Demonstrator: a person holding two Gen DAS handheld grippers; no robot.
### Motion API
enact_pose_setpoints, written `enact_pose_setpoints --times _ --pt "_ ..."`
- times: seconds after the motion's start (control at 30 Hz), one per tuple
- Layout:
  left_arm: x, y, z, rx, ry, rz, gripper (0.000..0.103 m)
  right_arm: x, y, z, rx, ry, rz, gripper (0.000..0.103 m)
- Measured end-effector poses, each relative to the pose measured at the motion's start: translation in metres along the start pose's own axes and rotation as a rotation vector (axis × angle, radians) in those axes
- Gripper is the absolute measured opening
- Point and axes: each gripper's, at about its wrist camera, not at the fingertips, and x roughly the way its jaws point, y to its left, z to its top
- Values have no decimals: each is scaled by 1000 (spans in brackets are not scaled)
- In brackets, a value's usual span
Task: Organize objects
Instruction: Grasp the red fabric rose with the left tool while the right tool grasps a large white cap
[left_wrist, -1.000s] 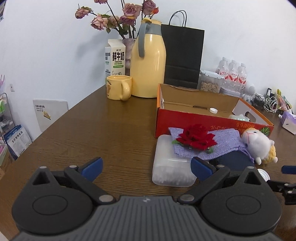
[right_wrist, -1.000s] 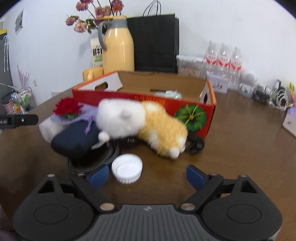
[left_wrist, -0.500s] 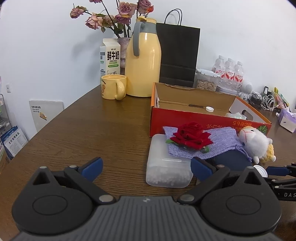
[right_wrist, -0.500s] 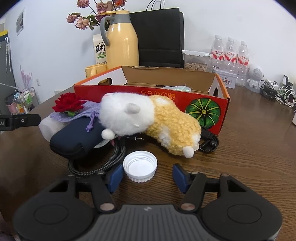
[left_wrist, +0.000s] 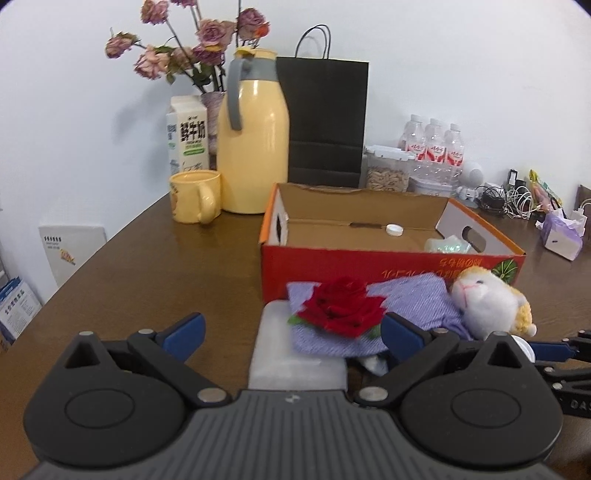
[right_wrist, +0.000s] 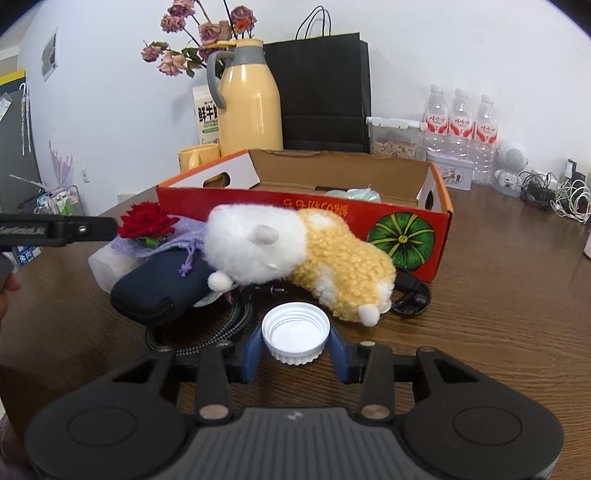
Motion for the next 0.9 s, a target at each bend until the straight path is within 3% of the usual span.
enact_pose_setpoints --times 0.27,0.43,0.5,0.6,0.9 --pt "24 -18 9 39 10 -30 100 -19 -8 2 6 -34 -19 38" --pt "33 -24 8 61 30 -53 70 -24 -12 5 11 -51 -28 38" --pt "35 -23 7 57 33 -73 51 -24 -13 6 12 -55 -28 38" --pt "33 -20 6 38 23 -92 40 -24 -13 7 12 -58 -24 38" --pt "17 -7 18 -14 -50 -80 36 -25 -13 19 -5 -90 -21 38"
